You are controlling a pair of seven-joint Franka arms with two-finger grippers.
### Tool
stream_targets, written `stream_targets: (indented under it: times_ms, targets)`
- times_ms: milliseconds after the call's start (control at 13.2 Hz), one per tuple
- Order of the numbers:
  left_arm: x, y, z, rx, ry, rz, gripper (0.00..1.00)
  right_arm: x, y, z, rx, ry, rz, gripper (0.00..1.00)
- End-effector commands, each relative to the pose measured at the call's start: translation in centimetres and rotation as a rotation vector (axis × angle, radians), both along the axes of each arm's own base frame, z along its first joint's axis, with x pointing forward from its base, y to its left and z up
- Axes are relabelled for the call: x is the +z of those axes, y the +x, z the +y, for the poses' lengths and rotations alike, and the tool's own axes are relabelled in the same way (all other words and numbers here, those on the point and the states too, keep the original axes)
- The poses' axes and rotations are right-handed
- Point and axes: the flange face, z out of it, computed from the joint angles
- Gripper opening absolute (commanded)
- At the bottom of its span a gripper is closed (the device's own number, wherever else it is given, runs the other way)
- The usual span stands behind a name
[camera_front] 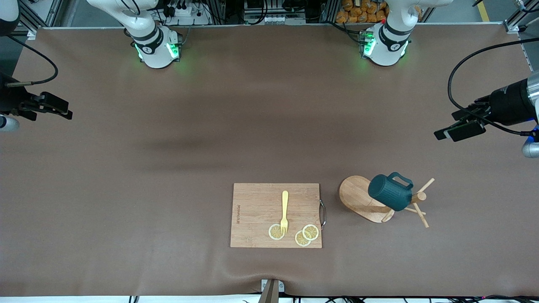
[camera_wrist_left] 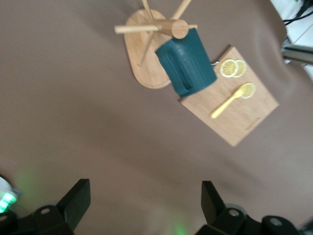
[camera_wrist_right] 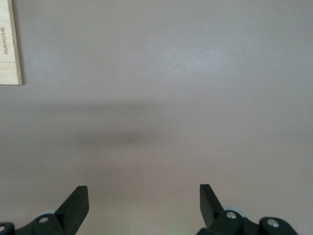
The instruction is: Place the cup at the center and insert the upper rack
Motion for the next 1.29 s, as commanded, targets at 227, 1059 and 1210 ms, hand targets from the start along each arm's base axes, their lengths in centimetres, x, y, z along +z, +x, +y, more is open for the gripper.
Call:
stream_targets:
  times_ms: [227, 1059, 1210]
  targets:
    - [1.4, -3.6, -0.2, -0.345, 0.223, -0.077, 1.0, 0.4, -0.2, 0.2, 0.005, 0.0, 0.007, 1.0]
    - [2.6, -7.0, -0.1, -0.501, 0.372, -0.108, 1.0, 0.4, -0.2, 0.1, 0.003, 0.0, 0.007, 1.0]
    - [2.2, -8.3, 1.5, -0.464, 0.389, -0.159, 1.0, 0.4, -0.2, 0.1, 0.003, 0.0, 0.007, 1.0]
